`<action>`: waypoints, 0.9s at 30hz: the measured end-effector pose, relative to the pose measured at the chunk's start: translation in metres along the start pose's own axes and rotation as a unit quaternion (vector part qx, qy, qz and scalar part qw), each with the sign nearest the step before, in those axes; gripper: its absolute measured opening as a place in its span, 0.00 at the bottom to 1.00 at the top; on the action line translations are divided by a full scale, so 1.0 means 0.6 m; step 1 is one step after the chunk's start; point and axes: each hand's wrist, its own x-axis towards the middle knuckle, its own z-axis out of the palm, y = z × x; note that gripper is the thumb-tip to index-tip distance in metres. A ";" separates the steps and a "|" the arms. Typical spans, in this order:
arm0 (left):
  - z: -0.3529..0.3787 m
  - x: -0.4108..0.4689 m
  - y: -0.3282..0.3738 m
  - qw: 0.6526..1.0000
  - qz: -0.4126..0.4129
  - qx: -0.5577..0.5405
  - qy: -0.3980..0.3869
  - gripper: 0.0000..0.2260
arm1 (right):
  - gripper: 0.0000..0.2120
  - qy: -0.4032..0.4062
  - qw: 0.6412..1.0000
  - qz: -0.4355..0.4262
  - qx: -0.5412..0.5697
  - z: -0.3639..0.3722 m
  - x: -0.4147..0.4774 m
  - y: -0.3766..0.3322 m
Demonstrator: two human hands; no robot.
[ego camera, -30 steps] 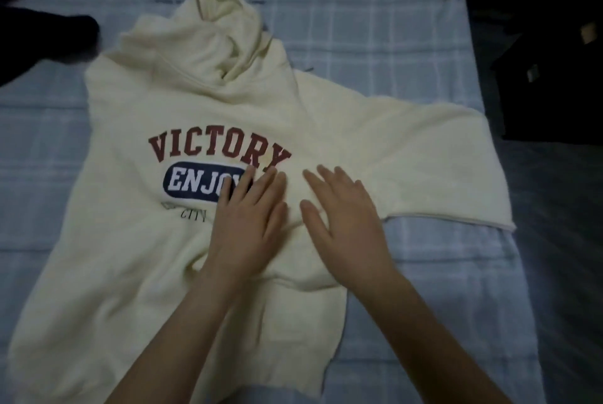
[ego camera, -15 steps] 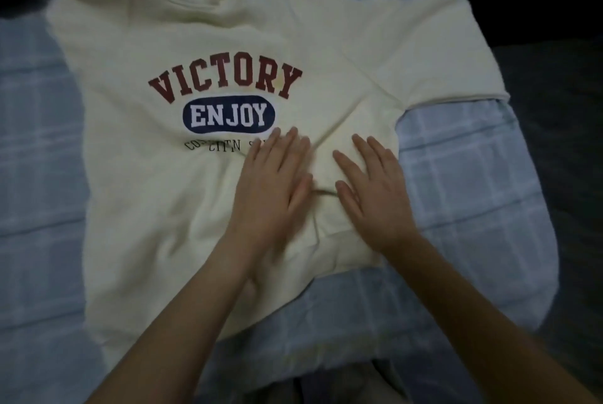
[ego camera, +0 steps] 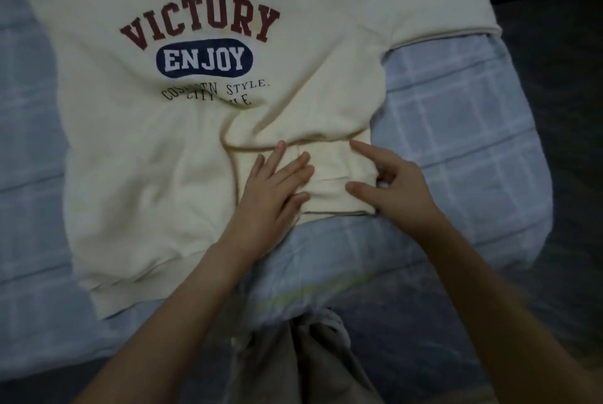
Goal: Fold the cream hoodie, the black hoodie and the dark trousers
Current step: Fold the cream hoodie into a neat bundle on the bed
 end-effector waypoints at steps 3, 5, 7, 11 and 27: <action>-0.005 -0.017 0.044 0.998 -0.012 -0.066 -0.005 0.21 | 0.28 -0.011 0.997 0.022 0.067 -0.042 -0.033 -0.011; -0.003 -0.038 0.091 0.996 -0.002 -0.086 -0.034 0.23 | 0.28 -0.014 0.996 0.025 0.081 -0.082 -0.066 -0.010; 0.016 -0.058 0.130 0.995 0.007 -0.081 -0.059 0.23 | 0.29 -0.023 0.998 0.042 0.047 -0.110 -0.102 0.006; 0.050 -0.067 0.152 0.991 0.012 0.026 -0.134 0.25 | 0.31 -0.038 0.992 0.065 -0.098 -0.121 -0.137 0.049; 0.044 -0.010 0.023 0.967 -0.105 0.226 0.044 0.24 | 0.25 0.030 0.881 -0.167 -0.441 0.049 0.005 0.073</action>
